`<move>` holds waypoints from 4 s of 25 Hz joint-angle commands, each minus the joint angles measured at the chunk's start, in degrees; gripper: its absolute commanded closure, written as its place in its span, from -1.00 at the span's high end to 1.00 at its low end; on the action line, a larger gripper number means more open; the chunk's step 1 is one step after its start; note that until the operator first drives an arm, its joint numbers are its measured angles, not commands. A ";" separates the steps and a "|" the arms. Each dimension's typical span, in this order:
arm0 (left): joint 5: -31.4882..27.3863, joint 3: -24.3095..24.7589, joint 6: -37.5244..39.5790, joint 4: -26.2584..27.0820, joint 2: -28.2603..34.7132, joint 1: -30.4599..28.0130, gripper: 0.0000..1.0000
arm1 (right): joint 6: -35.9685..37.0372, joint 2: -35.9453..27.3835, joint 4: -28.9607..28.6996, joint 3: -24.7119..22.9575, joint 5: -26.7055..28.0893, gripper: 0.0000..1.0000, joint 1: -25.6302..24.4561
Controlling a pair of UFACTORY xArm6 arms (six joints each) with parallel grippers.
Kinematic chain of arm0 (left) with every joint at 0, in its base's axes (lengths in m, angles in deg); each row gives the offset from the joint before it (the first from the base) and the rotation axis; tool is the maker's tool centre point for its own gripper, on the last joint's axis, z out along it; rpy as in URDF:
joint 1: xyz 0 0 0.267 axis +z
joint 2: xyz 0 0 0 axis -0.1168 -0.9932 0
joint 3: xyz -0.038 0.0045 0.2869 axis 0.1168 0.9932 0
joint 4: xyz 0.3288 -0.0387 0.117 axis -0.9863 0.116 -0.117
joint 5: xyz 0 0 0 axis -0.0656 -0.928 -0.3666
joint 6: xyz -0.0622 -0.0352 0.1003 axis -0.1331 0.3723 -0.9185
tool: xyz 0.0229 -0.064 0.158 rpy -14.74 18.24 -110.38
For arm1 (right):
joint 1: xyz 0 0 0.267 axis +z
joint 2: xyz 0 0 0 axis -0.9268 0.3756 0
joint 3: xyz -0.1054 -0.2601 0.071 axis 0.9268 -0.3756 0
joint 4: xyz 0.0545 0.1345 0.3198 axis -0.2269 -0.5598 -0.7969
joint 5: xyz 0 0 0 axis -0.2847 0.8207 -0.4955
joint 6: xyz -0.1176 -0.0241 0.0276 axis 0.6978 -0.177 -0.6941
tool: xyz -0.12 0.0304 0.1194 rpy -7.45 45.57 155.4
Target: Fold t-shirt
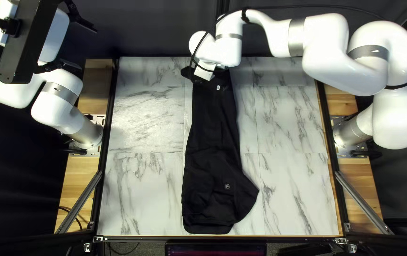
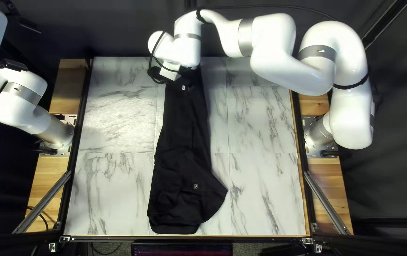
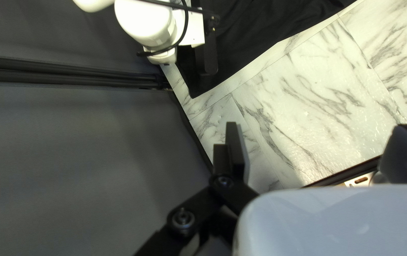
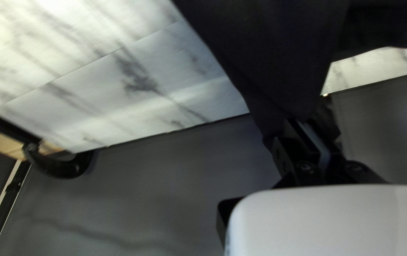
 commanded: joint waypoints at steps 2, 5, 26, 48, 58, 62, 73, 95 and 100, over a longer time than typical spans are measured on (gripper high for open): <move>0.00 0.00 0.00 0.00 0.00 0.00 1.00 | -1.01 2.18 -0.02 2.24 -0.54 -0.99 0.29; 0.00 0.00 0.00 0.00 0.00 0.00 1.00 | -0.51 3.55 -0.31 3.88 -0.22 1.00 0.41; 0.00 0.00 0.00 0.00 0.00 0.00 1.00 | -9.42 -17.43 1.98 -21.56 -4.20 1.00 10.34; 0.00 0.00 0.00 0.00 0.00 0.00 1.00 | -5.87 -25.26 -7.79 -28.92 -10.95 1.00 18.85; 0.00 0.00 0.00 0.00 0.00 0.00 1.00 | -10.46 -26.01 -21.56 -30.64 -19.83 1.00 24.52; 0.00 0.00 0.00 0.00 0.00 0.00 1.00 | -10.46 -26.01 -21.56 -30.64 -19.83 1.00 24.52; 0.00 0.00 0.00 0.00 0.00 0.00 1.00 | 0.56 -16.53 -36.24 -20.99 -13.52 1.00 28.87; 0.00 0.00 0.00 0.00 0.00 0.00 1.00 | -1.83 3.53 -45.43 4.67 8.56 1.00 20.96; 0.00 0.00 0.00 0.00 0.00 0.00 1.00 | -4.00 3.02 -46.77 3.72 10.98 1.00 20.57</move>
